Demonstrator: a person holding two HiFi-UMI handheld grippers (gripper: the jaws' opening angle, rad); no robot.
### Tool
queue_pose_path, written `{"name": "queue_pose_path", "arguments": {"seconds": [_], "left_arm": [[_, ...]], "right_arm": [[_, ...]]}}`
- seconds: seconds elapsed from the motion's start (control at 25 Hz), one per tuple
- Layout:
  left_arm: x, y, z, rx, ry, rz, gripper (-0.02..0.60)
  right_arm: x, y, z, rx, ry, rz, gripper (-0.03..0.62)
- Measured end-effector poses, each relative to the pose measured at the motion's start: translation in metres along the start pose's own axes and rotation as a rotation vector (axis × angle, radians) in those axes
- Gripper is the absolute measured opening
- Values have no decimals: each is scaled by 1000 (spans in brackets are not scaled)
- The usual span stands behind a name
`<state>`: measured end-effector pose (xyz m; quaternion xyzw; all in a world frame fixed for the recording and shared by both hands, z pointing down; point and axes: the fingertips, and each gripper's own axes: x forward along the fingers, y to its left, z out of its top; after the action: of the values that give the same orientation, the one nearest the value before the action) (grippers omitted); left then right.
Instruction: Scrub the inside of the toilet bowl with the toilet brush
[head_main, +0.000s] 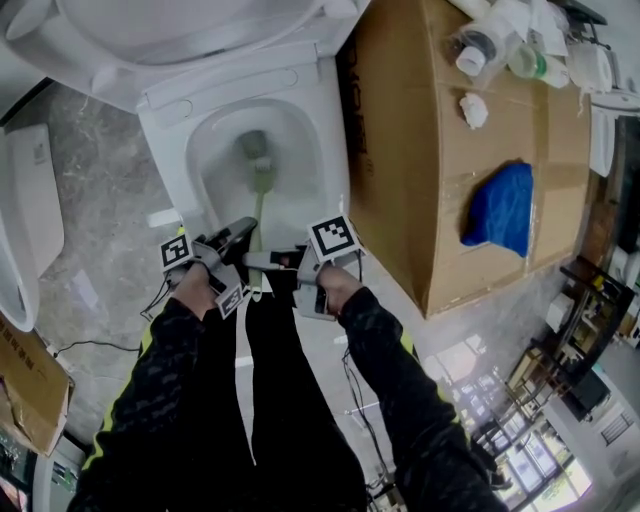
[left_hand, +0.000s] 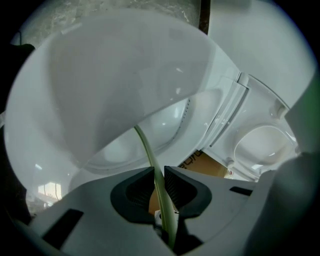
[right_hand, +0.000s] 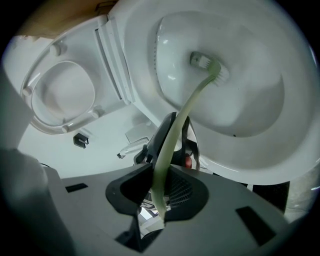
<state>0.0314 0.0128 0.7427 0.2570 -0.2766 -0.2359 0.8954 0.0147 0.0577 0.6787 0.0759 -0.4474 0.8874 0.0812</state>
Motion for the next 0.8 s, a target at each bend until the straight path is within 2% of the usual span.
{"name": "queue_pose_path", "arguments": {"seconds": [0.36, 0.8], "left_arm": [[-20, 0, 4, 15, -2, 16, 64], [-27, -1, 0, 83, 31, 20, 64]], "right_arm": [[18, 1, -12, -3, 40, 13, 77], [21, -1, -22, -66, 11, 0, 78]]}}
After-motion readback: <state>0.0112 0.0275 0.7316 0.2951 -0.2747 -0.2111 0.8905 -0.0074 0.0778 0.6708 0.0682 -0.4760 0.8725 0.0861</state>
